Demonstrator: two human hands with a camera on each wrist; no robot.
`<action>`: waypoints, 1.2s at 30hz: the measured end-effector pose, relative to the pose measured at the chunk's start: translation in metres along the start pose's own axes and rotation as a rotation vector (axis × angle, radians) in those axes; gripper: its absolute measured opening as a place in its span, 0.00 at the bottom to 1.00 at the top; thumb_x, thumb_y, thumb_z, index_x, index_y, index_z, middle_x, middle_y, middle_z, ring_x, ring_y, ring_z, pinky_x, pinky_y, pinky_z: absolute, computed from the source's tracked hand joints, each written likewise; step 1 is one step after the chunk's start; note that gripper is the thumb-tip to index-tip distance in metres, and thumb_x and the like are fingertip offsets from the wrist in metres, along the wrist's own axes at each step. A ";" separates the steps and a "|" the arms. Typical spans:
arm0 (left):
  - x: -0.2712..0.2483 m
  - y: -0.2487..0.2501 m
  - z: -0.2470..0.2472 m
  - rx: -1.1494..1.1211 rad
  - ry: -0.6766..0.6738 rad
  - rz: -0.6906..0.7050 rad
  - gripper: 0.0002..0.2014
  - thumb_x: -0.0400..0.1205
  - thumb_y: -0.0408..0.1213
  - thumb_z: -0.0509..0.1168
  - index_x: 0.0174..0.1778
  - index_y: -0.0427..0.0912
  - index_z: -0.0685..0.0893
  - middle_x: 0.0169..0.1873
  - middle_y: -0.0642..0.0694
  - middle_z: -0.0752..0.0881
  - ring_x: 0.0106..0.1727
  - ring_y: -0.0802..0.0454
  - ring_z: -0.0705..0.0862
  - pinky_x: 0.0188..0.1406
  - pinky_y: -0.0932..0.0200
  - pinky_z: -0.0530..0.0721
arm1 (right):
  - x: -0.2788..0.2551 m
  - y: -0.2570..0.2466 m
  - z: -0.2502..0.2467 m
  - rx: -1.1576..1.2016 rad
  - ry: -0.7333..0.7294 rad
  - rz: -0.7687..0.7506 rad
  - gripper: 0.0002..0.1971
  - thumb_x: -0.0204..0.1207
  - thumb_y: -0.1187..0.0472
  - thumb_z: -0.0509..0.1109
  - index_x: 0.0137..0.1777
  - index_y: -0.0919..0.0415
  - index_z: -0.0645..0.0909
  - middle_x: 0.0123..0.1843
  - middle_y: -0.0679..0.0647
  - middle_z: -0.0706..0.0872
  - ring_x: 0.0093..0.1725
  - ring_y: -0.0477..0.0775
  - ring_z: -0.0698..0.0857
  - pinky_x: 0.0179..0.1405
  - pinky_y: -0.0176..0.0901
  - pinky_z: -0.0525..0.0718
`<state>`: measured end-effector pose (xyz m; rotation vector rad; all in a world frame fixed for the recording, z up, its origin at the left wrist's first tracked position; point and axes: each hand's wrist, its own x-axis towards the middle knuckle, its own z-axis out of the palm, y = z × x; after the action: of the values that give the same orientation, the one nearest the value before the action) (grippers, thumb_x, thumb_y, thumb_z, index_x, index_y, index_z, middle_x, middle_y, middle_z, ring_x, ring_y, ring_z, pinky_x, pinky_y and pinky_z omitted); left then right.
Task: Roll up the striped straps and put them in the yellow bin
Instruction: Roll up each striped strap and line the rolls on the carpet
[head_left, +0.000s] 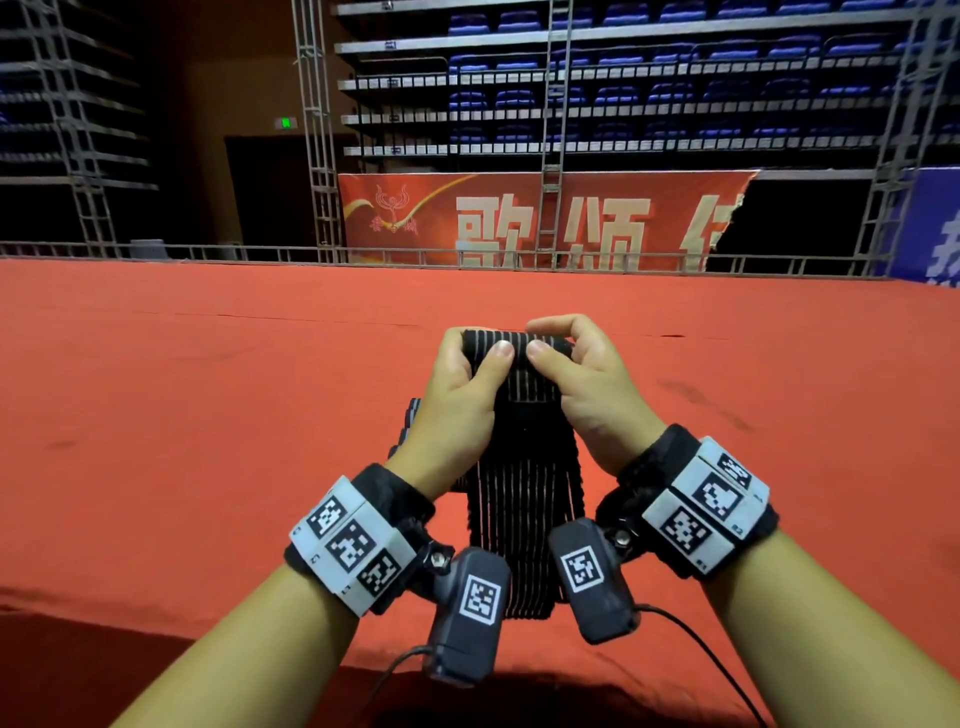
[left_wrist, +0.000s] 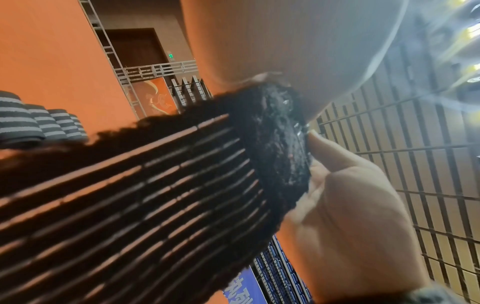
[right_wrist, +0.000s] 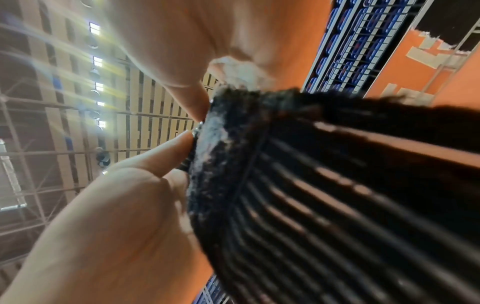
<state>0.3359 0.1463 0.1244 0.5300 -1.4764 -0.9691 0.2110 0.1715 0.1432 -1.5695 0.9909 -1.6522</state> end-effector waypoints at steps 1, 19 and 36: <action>0.001 0.001 -0.001 0.005 -0.004 -0.002 0.00 0.88 0.32 0.59 0.53 0.40 0.74 0.43 0.46 0.82 0.42 0.56 0.84 0.43 0.61 0.86 | 0.000 0.002 -0.001 -0.018 0.013 -0.017 0.07 0.82 0.70 0.64 0.55 0.59 0.77 0.50 0.64 0.82 0.48 0.59 0.83 0.51 0.56 0.85; -0.003 -0.010 0.000 0.126 -0.054 0.054 0.04 0.85 0.41 0.58 0.54 0.50 0.75 0.48 0.48 0.81 0.47 0.55 0.83 0.49 0.52 0.83 | 0.001 0.014 0.000 0.005 0.031 0.068 0.06 0.85 0.61 0.63 0.54 0.64 0.76 0.44 0.55 0.80 0.44 0.51 0.80 0.41 0.39 0.81; -0.006 -0.011 -0.004 0.228 0.004 0.046 0.08 0.81 0.47 0.60 0.53 0.50 0.75 0.49 0.48 0.82 0.53 0.49 0.83 0.60 0.36 0.83 | -0.003 0.014 -0.008 -0.003 -0.017 0.029 0.05 0.84 0.61 0.64 0.48 0.62 0.76 0.38 0.53 0.81 0.33 0.42 0.81 0.30 0.34 0.81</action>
<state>0.3387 0.1439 0.1120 0.6586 -1.5989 -0.7675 0.2022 0.1680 0.1291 -1.5610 1.0031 -1.6160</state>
